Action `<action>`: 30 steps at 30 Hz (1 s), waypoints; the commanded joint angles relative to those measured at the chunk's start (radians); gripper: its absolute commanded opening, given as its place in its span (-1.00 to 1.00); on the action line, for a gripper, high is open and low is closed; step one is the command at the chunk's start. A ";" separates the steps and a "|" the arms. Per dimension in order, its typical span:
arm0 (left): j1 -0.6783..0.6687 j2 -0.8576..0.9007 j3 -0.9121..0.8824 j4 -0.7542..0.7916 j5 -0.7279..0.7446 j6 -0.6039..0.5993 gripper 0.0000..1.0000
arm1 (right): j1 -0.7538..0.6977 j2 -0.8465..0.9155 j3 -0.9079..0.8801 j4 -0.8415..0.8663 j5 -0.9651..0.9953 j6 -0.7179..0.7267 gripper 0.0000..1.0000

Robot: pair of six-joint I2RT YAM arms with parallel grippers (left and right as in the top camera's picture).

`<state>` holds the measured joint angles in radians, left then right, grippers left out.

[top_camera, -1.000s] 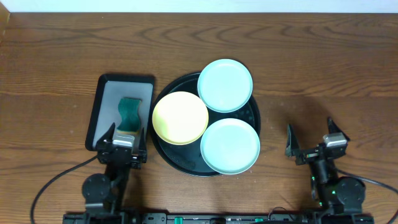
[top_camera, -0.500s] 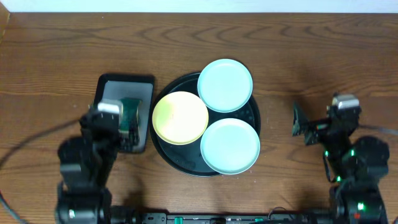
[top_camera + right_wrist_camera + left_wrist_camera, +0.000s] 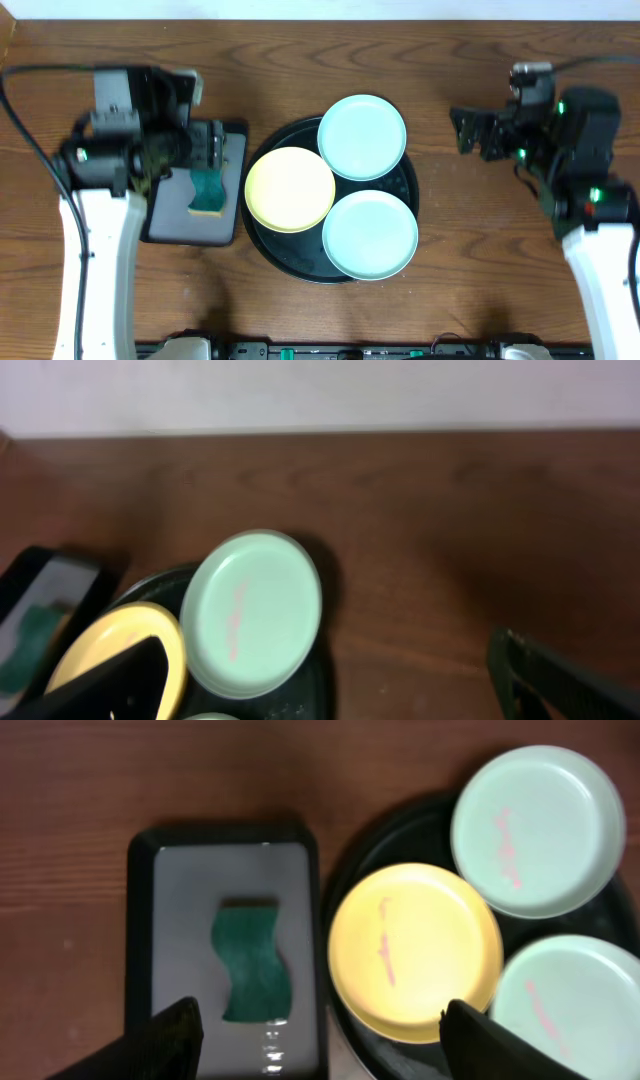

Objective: Clean dirty plates on tray and stack at the side
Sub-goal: 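Reach the right gripper to the yellow plate rim and grasp it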

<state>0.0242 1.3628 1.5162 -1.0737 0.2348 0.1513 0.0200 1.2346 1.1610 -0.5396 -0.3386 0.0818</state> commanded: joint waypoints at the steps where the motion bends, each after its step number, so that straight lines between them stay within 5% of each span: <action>1: 0.003 0.083 0.161 -0.092 0.076 -0.039 0.54 | 0.011 0.108 0.158 -0.111 -0.085 0.014 0.99; 6: 0.003 0.119 0.196 -0.116 0.105 -0.040 0.54 | 0.063 0.280 0.338 -0.350 -0.115 0.003 0.98; 12: 0.003 0.126 0.195 -0.117 0.106 -0.041 0.55 | 0.087 0.376 0.349 -0.326 -0.143 0.051 0.99; 14: 0.003 0.126 0.195 -0.115 0.106 -0.041 0.81 | 0.087 0.393 0.349 -0.308 -0.180 0.070 0.99; 20: 0.003 0.126 0.195 -0.114 0.105 -0.041 0.83 | 0.222 0.491 0.349 -0.286 -0.151 0.138 0.46; 25: 0.003 0.128 0.191 -0.116 0.080 -0.043 0.84 | 0.396 0.581 0.349 -0.279 0.032 0.287 0.35; 30: 0.003 0.137 0.189 -0.127 -0.093 -0.175 0.83 | 0.497 0.646 0.349 -0.260 0.132 0.367 0.18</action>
<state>0.0242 1.4830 1.6894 -1.1889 0.2775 0.0731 0.4732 1.8549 1.4933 -0.8082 -0.3191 0.3496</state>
